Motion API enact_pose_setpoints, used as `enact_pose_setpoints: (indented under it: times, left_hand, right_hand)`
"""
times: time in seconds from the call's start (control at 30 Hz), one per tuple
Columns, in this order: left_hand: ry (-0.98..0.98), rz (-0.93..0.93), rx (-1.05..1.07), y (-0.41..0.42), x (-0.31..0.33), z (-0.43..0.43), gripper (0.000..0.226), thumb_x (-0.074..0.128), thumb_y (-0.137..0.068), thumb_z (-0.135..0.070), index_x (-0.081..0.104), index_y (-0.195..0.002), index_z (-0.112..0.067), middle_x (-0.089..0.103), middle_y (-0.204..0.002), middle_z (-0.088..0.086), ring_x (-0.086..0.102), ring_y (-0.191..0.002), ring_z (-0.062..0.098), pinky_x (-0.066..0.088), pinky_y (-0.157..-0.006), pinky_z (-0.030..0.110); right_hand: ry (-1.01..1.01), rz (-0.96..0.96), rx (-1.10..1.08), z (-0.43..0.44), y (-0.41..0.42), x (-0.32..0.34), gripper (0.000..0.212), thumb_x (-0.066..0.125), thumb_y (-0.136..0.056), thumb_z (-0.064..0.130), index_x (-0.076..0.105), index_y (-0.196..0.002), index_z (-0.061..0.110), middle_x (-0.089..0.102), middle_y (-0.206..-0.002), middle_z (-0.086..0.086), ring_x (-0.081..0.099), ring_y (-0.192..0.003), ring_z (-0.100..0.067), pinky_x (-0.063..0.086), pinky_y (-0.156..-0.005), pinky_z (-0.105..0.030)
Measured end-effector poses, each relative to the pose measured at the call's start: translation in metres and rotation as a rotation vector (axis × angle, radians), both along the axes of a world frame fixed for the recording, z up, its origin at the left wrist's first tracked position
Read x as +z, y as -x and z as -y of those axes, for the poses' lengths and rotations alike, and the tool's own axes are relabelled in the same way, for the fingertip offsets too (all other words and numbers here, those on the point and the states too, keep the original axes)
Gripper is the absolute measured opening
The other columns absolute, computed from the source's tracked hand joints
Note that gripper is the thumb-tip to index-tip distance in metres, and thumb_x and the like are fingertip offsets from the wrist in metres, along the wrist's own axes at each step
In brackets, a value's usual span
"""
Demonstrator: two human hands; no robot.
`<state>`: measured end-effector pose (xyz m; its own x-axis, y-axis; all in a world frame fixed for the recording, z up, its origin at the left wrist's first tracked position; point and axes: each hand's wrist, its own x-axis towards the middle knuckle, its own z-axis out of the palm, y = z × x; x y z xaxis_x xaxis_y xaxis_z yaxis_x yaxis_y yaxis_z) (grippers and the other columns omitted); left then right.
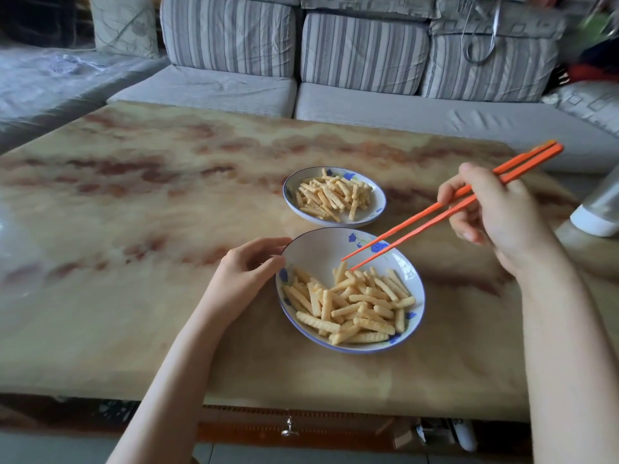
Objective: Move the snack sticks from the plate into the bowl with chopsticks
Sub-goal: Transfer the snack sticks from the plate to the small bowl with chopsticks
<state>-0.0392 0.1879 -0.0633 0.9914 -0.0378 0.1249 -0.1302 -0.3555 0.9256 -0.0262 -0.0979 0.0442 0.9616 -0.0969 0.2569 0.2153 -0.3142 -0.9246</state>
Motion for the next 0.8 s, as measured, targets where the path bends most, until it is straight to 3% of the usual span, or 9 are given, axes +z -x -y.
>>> enact_pose_setpoints:
  times: [0.5,0.8]
  left_hand:
    - [0.001,-0.003,-0.001,0.001,0.002,0.001,0.039,0.057,-0.075,-0.03,0.07,-0.112,-0.033,0.073,-0.103,-0.016,0.065,-0.096,-0.005,0.051,-0.093,0.025]
    - [-0.002,-0.005,0.004,0.002,0.002,0.001,0.038,0.057,-0.075,-0.03,0.07,-0.11,-0.036,0.073,-0.103,-0.016,0.065,-0.098,-0.003,0.051,-0.096,0.032]
  right_hand:
    - [-0.028,-0.041,0.048,-0.012,-0.001,-0.006,0.046,0.033,-0.101,0.026,0.057,-0.067,0.008,0.035,-0.032,-0.003,0.028,-0.029,-0.014,0.02,-0.035,-0.017]
    - [-0.072,-0.054,0.079,-0.019,-0.003,-0.018,0.045,0.033,-0.102,0.024,0.055,-0.066,0.008,0.037,-0.033,-0.003,0.03,-0.031,-0.015,0.022,-0.036,-0.021]
